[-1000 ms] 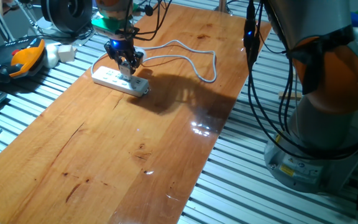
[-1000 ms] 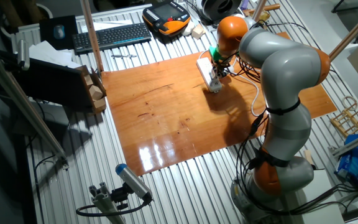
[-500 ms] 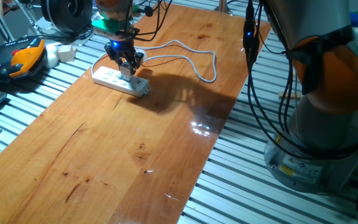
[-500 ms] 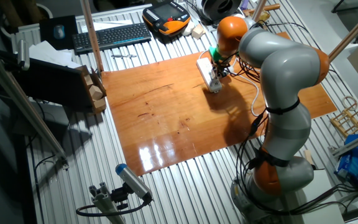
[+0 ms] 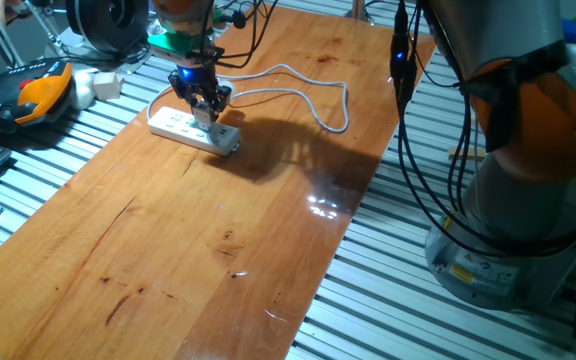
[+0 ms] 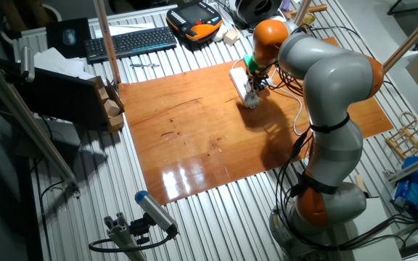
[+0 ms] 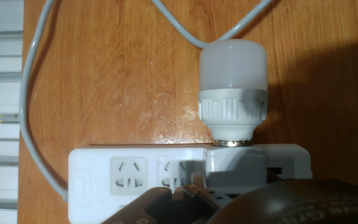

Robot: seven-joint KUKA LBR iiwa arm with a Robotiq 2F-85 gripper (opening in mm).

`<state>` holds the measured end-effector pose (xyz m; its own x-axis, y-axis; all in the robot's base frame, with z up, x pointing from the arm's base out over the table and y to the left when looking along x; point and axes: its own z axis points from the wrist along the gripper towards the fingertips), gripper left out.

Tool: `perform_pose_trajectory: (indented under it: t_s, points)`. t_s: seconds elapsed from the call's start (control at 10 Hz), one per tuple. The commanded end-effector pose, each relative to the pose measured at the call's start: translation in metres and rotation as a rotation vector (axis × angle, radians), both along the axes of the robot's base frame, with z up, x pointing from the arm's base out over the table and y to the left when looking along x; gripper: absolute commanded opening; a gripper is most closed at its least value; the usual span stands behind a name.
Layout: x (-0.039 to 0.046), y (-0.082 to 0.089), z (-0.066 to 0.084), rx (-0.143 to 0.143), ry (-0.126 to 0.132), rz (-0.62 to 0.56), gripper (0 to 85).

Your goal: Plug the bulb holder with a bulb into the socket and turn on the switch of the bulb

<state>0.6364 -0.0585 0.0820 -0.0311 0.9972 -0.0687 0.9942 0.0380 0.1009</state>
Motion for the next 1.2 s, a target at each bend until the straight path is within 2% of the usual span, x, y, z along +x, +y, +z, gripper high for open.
perform_pose_trajectory:
  t_s: [0.0, 0.8, 1.1]
  points:
    - [0.0, -0.0001, -0.0008, 0.002, -0.003, -0.001, 0.0]
    - [-0.0011, -0.0003, -0.0043, 0.013, -0.007, 0.005, 0.0]
    - [-0.0011, 0.0001, -0.0048, 0.008, -0.011, -0.003, 0.0]
